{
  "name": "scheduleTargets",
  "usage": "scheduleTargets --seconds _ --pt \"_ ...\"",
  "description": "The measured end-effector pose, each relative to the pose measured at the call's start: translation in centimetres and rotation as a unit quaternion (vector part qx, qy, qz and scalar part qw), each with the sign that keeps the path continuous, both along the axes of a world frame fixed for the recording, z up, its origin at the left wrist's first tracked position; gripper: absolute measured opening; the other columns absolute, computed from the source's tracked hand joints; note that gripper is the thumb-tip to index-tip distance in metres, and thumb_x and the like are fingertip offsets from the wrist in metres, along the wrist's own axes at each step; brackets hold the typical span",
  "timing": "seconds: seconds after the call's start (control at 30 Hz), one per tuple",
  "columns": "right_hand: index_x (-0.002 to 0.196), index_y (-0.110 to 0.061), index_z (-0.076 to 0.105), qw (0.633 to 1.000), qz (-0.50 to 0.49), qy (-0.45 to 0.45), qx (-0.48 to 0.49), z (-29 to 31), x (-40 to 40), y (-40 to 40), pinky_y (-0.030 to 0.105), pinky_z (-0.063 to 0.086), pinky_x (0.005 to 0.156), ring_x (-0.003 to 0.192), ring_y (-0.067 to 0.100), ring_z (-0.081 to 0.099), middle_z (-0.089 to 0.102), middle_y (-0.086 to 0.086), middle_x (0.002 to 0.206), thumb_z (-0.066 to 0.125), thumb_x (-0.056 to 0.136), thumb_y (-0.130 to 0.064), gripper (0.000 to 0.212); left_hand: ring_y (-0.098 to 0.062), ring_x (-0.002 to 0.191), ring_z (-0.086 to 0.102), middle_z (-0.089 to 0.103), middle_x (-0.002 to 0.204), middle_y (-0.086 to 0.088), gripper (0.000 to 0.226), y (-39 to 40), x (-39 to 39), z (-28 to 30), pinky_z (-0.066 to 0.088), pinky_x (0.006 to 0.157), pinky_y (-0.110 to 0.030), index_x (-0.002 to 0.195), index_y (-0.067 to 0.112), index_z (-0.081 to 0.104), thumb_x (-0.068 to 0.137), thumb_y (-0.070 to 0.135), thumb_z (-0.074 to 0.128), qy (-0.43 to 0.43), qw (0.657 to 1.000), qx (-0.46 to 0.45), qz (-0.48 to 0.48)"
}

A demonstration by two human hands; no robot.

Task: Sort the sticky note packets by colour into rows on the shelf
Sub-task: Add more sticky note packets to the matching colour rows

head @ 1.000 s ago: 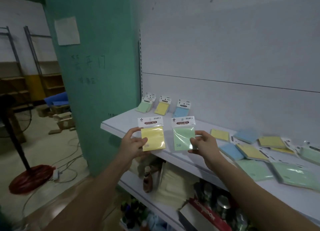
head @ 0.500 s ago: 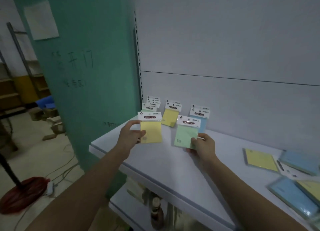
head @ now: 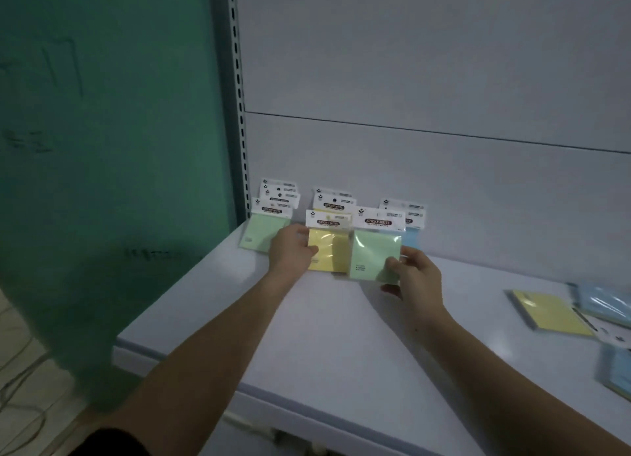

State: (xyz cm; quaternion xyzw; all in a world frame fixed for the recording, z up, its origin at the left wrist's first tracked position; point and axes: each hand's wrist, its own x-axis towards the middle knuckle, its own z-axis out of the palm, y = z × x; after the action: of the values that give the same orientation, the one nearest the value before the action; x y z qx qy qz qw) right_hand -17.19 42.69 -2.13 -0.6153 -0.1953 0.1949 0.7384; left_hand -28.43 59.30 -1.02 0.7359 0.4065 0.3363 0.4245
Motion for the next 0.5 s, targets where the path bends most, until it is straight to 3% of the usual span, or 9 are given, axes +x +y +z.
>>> scheduleTargets --seconds 0.1,0.23,0.37,0.5 --pt "0.103 -0.015 0.062 0.999 -0.051 0.007 0.005 0.2 -0.7 1.4 0.026 0.053 0.052 0.082 0.018 0.065 0.062 0.005 0.093 0.054 0.090 -0.001 0.020 -0.023 0.092 0.065 0.070 0.100 -0.004 0.036 1.9 1.3 0.8 0.052 0.085 -0.035 0.108 0.013 0.063 0.075 0.005 0.076 0.050 0.996 0.075 -0.022" --pt "0.104 -0.014 0.064 0.996 -0.083 0.014 0.024 0.2 -2.9 3.8 0.026 0.053 0.052 0.086 0.024 0.065 0.063 0.011 0.096 0.056 0.089 0.000 0.022 -0.031 0.096 0.063 0.063 0.106 -0.010 0.036 3.7 2.2 1.3 0.046 0.074 -0.034 0.116 0.009 0.056 0.082 -0.002 0.063 0.139 0.973 0.178 -0.050" --pt "0.102 -0.014 0.067 0.995 -0.089 0.011 0.052 1.0 -5.1 5.3 0.028 0.052 0.054 0.081 0.022 0.063 0.059 0.012 0.092 0.057 0.087 0.000 0.023 -0.033 0.101 0.062 0.062 0.111 -0.016 0.032 5.0 2.7 2.2 0.047 0.075 -0.036 0.114 0.001 0.054 0.083 -0.008 0.057 0.202 0.955 0.202 -0.079" --pt "0.101 -0.014 0.067 0.993 -0.098 -0.009 0.061 1.3 -7.0 4.7 0.029 0.053 0.055 0.080 0.022 0.064 0.061 0.012 0.090 0.056 0.088 0.001 0.023 -0.032 0.100 0.061 0.061 0.111 -0.017 0.038 5.4 2.6 2.2 0.044 0.071 -0.034 0.120 -0.001 0.046 0.084 -0.008 0.056 0.197 0.960 0.179 -0.092"
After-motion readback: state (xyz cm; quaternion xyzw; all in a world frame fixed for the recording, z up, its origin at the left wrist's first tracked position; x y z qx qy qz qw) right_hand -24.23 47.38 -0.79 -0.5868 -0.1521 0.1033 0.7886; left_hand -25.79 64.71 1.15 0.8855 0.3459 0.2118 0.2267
